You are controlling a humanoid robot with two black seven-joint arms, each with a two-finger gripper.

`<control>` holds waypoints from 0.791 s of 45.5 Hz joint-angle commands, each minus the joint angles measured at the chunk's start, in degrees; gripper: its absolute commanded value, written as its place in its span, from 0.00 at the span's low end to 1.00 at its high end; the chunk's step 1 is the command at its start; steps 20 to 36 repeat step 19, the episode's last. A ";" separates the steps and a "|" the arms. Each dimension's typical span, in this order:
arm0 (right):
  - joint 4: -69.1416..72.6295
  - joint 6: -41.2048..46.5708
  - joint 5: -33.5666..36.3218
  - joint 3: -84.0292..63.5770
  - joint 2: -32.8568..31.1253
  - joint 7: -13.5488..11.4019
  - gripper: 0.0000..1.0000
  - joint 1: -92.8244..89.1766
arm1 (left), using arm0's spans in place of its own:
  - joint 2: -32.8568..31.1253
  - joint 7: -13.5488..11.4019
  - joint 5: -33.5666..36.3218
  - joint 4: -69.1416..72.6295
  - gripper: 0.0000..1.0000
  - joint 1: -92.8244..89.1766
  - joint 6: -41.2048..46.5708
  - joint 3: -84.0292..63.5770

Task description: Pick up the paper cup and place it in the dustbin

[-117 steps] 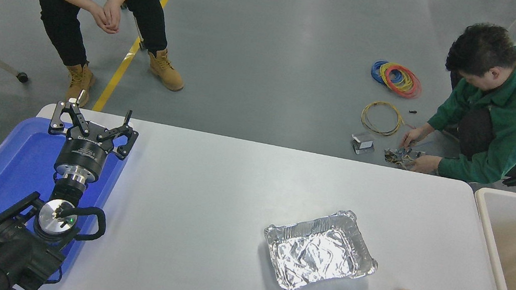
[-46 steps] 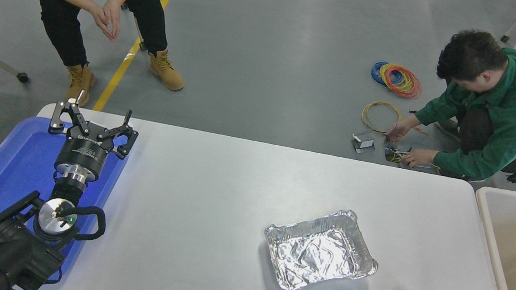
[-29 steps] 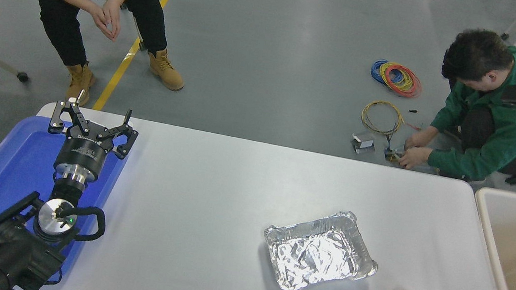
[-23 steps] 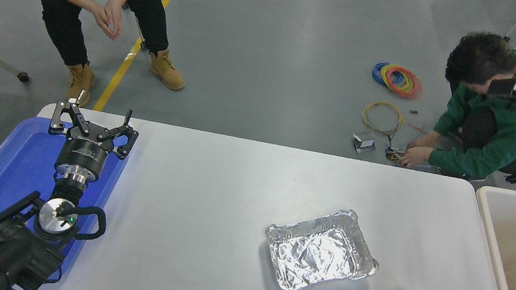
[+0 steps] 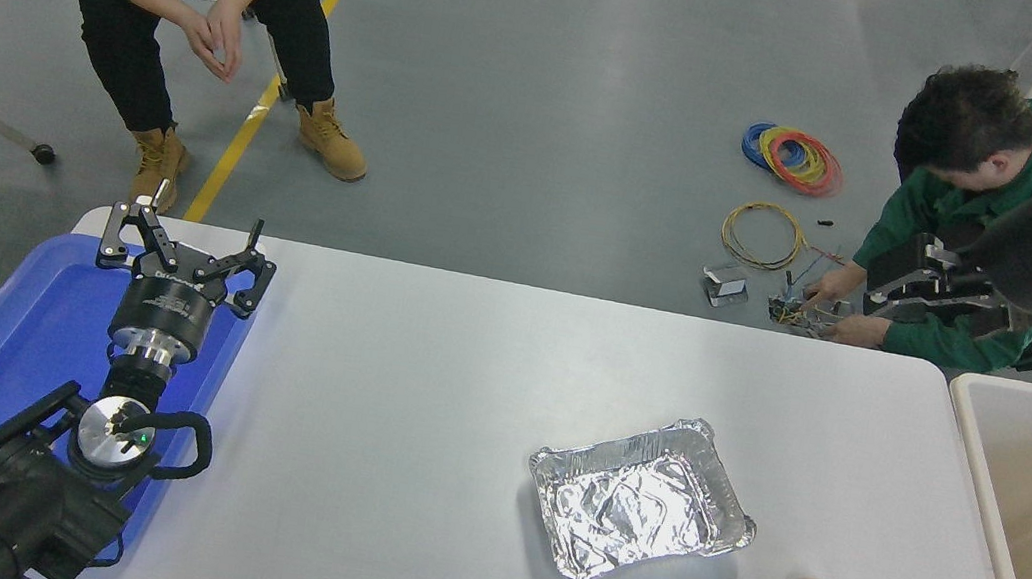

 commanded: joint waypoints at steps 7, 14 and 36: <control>5.44 1.77 -0.54 0.69 0.40 0.01 1.00 1.85 | 0.00 -0.01 0.00 0.00 1.00 0.00 0.00 0.00; 5.35 1.69 -0.62 0.87 0.48 0.01 1.00 1.59 | 0.00 -0.01 0.00 0.00 1.00 0.00 0.00 0.00; 5.35 1.69 -0.62 0.96 0.48 -0.08 1.00 1.59 | 0.01 -0.01 0.00 0.00 1.00 0.00 0.00 0.00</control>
